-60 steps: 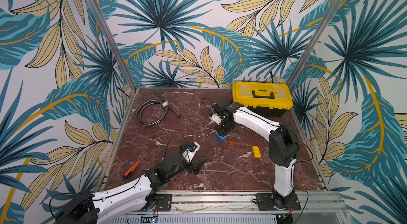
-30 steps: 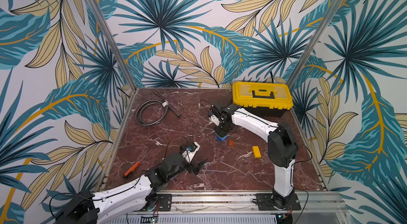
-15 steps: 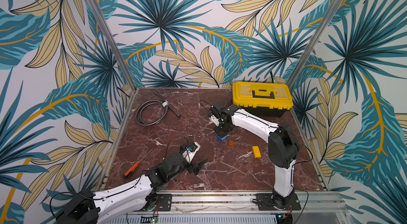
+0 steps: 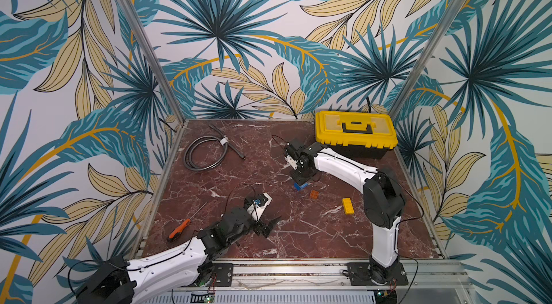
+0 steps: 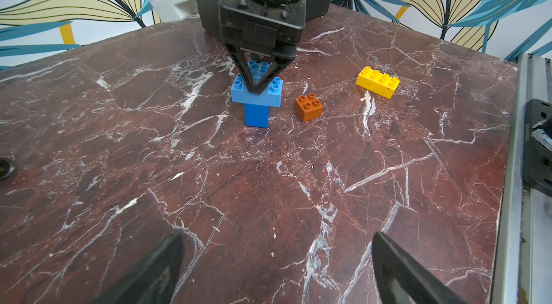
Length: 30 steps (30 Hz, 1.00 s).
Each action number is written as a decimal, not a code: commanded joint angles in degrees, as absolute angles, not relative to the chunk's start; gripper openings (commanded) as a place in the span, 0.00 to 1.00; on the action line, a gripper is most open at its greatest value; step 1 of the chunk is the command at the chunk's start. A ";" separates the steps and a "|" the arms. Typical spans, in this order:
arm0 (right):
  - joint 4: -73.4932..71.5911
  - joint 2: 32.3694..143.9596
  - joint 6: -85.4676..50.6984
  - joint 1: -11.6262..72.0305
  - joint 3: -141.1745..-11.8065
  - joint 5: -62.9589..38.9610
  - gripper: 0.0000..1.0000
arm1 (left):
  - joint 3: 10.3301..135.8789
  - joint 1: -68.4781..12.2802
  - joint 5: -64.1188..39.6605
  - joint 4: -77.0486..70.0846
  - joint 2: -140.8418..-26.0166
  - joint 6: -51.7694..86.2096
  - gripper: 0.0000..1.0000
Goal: Assemble the letter f with lego
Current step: Assemble the lego brick with the lego brick.
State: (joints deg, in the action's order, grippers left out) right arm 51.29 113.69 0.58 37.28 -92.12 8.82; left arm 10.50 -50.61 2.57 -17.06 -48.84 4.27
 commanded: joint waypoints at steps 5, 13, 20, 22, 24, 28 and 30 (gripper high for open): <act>51.41 111.19 -0.19 37.34 -92.27 8.26 0.51 | 11.34 -50.82 2.39 -18.06 -48.93 3.87 0.99; 52.62 106.64 -1.27 37.26 -91.92 7.73 0.55 | 11.34 -50.80 2.38 -18.03 -48.73 3.88 0.99; 52.50 101.80 -2.21 37.31 -87.19 9.29 0.55 | 11.25 -50.80 2.29 -18.02 -48.46 3.89 0.99; 51.64 100.12 -2.66 37.26 -84.60 9.49 0.56 | 11.25 -50.81 2.08 -18.02 -48.51 3.87 0.99; 50.91 98.55 -3.50 37.18 -82.20 9.28 0.56 | 11.25 -50.82 2.02 -18.02 -48.42 3.91 0.99; 48.46 95.15 -5.82 37.18 -76.50 8.40 0.56 | 11.25 -50.80 1.72 -17.93 -48.25 3.86 0.99; 46.99 93.43 -7.06 37.18 -73.11 7.36 0.56 | 11.16 -50.81 1.64 -17.93 -48.07 3.78 0.99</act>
State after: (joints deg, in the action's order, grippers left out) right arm 49.21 96.03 -4.12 37.28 -76.73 8.38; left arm 10.50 -50.61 2.33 -17.06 -48.82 4.27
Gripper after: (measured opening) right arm 0.556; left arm 0.995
